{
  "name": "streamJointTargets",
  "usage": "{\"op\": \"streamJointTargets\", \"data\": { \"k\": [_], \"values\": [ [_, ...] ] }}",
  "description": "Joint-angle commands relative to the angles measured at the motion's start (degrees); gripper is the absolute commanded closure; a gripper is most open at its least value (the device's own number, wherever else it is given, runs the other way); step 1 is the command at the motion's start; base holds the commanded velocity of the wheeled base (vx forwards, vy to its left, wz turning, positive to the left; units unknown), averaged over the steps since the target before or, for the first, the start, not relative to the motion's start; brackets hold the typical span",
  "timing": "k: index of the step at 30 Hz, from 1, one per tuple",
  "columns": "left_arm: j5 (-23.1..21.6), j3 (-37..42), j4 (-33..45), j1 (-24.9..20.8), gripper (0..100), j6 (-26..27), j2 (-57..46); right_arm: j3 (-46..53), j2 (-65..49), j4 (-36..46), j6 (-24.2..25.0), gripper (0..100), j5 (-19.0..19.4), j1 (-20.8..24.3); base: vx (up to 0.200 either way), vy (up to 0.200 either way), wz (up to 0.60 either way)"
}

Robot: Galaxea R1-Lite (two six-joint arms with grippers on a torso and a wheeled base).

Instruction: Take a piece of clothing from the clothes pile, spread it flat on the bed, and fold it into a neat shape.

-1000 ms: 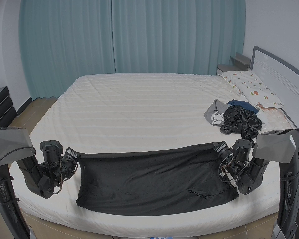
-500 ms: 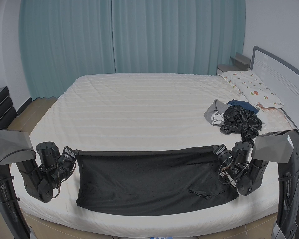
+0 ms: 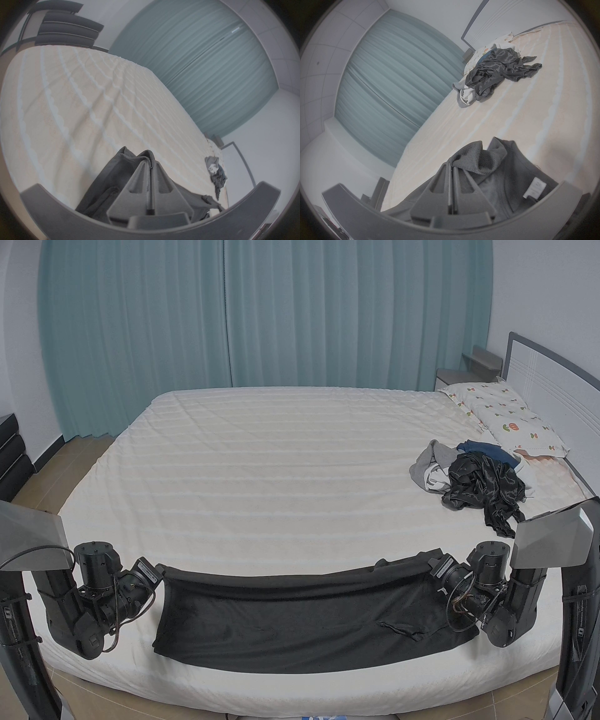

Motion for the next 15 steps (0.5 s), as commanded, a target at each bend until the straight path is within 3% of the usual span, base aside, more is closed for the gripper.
{"op": "streamJointTargets", "data": {
  "k": [1, 4, 8, 15],
  "values": [
    [-0.2, 2.1, 0.1, 0.0, 100, 2.1, 1.0, 2.8, 0.4, -0.5, -1.9, 100, 1.0, 0.1, 0.0, 0.0, 0.0],
    [-0.3, 3.7, 0.1, 0.0, 100, 5.1, 1.1, 4.1, 0.5, -0.5, -3.1, 100, 2.1, 0.1, 0.0, 0.0, 0.0],
    [-0.6, 7.1, 0.0, -0.1, 100, 13.3, 2.9, 5.2, 1.2, -0.5, -5.2, 100, 2.8, 0.4, 0.0, 0.0, 0.0],
    [-0.5, 8.2, 0.0, -0.4, 100, 17.2, 5.8, 6.2, 2.9, -0.5, -7.8, 100, 2.7, 0.7, 0.0, 0.0, 0.0]
  ]
}}
